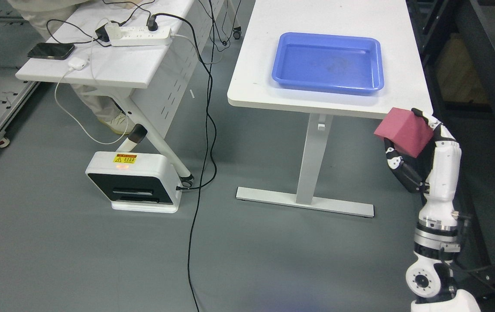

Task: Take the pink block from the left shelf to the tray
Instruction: 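Turn and drive toward the white table holding the block in the right hand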

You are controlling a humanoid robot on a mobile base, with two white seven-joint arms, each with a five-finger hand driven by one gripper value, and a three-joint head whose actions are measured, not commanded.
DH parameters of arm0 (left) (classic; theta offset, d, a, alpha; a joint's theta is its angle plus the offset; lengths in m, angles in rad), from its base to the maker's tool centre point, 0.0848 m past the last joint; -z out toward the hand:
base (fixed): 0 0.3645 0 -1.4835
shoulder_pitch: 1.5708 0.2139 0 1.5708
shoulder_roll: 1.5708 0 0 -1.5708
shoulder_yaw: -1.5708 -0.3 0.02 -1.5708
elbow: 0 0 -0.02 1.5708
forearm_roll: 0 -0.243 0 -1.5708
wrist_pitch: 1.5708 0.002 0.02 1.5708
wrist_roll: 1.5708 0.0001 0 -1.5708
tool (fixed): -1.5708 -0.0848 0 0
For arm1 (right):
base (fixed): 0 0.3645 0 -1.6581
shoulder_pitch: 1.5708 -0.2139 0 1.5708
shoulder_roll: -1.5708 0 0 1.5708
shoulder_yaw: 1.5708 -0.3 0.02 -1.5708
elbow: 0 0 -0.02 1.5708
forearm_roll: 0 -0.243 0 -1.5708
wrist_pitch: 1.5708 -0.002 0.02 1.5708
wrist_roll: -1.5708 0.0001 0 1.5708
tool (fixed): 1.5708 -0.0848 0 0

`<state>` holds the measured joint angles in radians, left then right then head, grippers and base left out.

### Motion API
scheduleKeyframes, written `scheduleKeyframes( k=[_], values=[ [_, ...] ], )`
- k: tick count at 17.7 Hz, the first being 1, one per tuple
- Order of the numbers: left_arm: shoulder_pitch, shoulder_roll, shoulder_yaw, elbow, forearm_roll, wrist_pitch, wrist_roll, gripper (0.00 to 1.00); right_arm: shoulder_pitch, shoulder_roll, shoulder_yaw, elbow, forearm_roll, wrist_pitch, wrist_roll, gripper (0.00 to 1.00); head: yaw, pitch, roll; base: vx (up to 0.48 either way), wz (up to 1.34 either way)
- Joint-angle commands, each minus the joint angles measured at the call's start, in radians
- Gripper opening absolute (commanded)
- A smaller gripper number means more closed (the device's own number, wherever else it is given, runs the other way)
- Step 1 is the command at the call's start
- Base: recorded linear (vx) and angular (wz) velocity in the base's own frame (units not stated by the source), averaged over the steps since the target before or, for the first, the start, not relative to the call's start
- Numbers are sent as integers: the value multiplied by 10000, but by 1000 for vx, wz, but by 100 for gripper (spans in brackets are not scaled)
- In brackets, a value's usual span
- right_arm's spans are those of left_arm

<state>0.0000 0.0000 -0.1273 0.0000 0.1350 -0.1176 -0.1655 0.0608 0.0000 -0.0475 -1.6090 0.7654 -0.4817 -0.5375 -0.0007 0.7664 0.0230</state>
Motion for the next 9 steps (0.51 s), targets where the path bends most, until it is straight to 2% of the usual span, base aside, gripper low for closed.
scheduleKeyframes(
  k=[1, 9],
  values=[
    [200, 175, 0, -175, 0, -5, -1, 100, -10, -175, 15, -1, 0, 1, 6, 12, 0, 0, 0, 273, -69],
    [200, 175, 0, -175, 0, -5, -1, 100, 5, -175, 91, -1, 16, -15, 52, 15, 0, 0, 0, 263, -63]
  ],
)
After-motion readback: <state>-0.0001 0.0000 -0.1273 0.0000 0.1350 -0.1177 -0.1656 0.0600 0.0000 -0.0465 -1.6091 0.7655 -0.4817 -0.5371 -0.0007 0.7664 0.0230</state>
